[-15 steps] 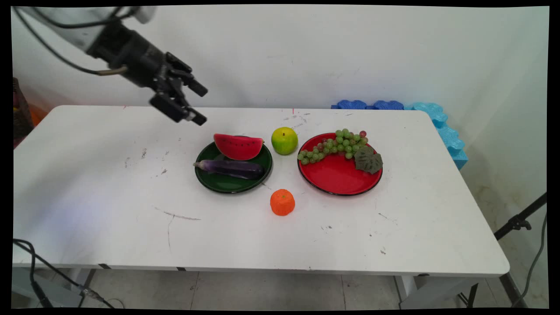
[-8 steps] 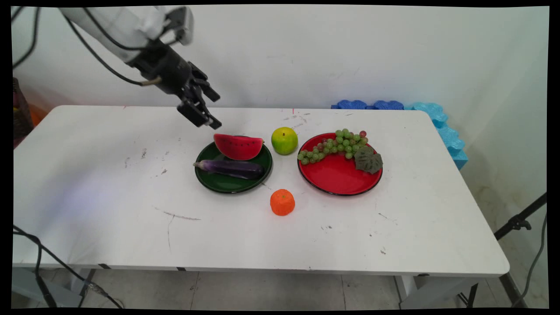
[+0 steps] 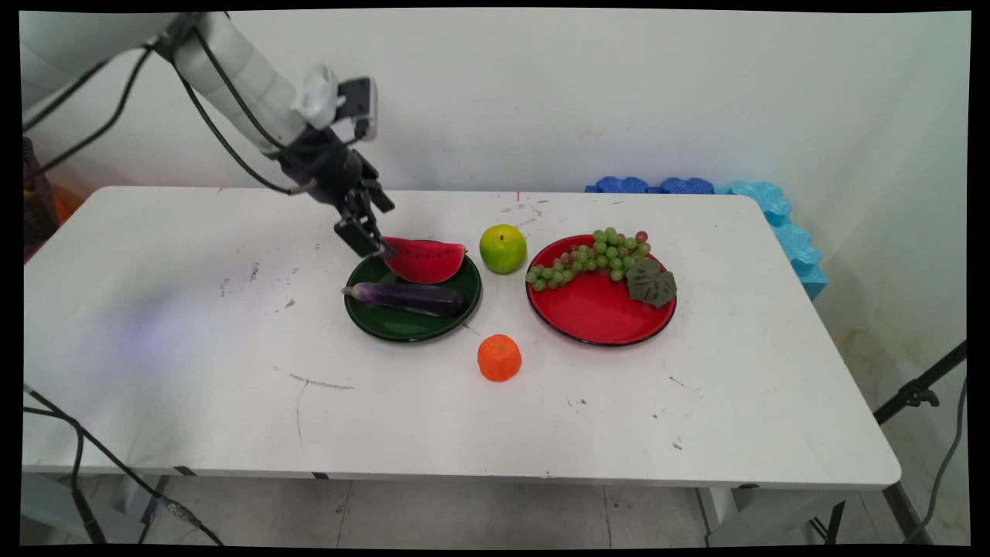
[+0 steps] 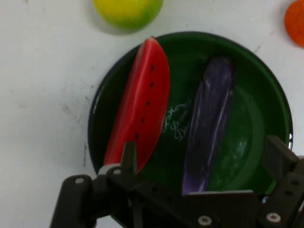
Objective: Pick up the mandarin from the green plate
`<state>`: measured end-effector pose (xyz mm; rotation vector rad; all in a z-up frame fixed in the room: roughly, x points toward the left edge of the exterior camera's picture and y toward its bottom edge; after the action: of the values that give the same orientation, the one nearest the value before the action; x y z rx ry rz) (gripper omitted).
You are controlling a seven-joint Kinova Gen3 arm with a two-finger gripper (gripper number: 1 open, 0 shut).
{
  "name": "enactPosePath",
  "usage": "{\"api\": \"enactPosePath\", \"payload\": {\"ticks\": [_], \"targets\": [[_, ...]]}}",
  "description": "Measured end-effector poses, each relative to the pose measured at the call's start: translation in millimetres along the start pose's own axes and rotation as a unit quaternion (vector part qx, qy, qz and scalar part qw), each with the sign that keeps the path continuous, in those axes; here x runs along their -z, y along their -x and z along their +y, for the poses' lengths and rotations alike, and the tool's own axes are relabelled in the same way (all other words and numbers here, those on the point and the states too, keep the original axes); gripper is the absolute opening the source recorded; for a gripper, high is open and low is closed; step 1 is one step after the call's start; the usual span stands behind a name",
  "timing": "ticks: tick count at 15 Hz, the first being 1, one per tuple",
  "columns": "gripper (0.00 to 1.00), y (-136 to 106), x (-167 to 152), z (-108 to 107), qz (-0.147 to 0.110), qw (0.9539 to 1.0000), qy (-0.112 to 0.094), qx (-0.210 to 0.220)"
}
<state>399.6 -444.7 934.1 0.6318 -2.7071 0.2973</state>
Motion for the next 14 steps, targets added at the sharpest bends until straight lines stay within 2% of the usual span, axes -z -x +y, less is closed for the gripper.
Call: {"api": "enactPosePath", "payload": {"ticks": [7,14], "targets": [[1.0,12.6,-45.1,1.2,-0.019,0.9994,0.021,-0.021],[1.0,22.7,-82.1,0.1,-0.022,0.9981,0.038,-0.043]]}}
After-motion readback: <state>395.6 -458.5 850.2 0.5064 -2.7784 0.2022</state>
